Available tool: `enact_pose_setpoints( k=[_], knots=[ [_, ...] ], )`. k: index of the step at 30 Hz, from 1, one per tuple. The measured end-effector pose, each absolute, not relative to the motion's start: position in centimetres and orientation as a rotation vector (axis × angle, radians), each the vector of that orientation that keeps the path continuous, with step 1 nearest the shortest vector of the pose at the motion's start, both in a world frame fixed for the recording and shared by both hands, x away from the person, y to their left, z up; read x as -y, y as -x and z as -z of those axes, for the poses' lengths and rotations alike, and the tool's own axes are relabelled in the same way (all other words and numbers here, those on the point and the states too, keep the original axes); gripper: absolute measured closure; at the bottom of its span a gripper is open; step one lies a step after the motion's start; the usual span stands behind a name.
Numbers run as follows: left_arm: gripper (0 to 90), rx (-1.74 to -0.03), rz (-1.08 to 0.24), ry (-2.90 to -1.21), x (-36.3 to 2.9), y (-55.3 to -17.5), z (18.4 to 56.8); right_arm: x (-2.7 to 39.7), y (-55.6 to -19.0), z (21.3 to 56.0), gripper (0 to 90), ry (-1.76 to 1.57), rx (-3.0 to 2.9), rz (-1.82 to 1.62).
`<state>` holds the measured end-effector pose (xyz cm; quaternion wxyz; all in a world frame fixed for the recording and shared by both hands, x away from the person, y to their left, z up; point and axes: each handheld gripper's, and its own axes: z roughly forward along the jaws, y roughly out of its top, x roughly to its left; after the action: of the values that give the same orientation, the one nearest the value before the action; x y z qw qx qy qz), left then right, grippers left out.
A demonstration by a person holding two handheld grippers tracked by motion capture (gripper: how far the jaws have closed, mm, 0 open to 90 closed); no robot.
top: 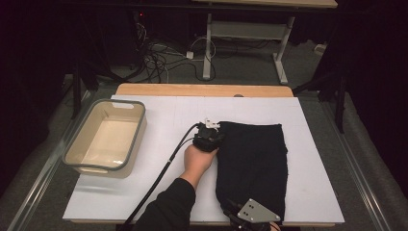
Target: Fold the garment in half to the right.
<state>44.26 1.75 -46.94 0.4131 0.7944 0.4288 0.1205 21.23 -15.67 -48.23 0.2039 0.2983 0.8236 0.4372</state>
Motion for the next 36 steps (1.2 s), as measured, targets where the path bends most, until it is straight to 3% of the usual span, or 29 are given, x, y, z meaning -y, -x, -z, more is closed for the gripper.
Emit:
enact_pose_setpoints(
  k=[17, 25, 27, 31, 36],
  knots=[
    [76.8, -1.180, -0.440, -1.957, -9.6, -45.3, 46.1, 8.5, -23.7, 48.0, 74.7, -0.738, -2.344, -1.268],
    [76.4, -1.236, -0.431, -1.946, -11.4, -45.8, 46.6, 5.9, -24.5, 48.2, 74.0, -0.723, -2.368, -1.264],
    [72.4, -1.249, -0.432, -1.930, -11.5, -45.6, 47.0, 5.8, -24.4, 48.5, 68.8, -0.717, -2.381, -1.251],
    [51.3, -1.241, -0.425, -1.908, -12.1, -44.7, 47.0, 6.5, -24.1, 47.6, 48.4, -0.737, -2.373, -1.334],
    [43.4, -1.116, -0.432, -1.933, -12.2, -41.4, 46.2, 8.9, -23.1, 46.2, 44.5, -0.759, -2.317, -1.380]
  ],
)
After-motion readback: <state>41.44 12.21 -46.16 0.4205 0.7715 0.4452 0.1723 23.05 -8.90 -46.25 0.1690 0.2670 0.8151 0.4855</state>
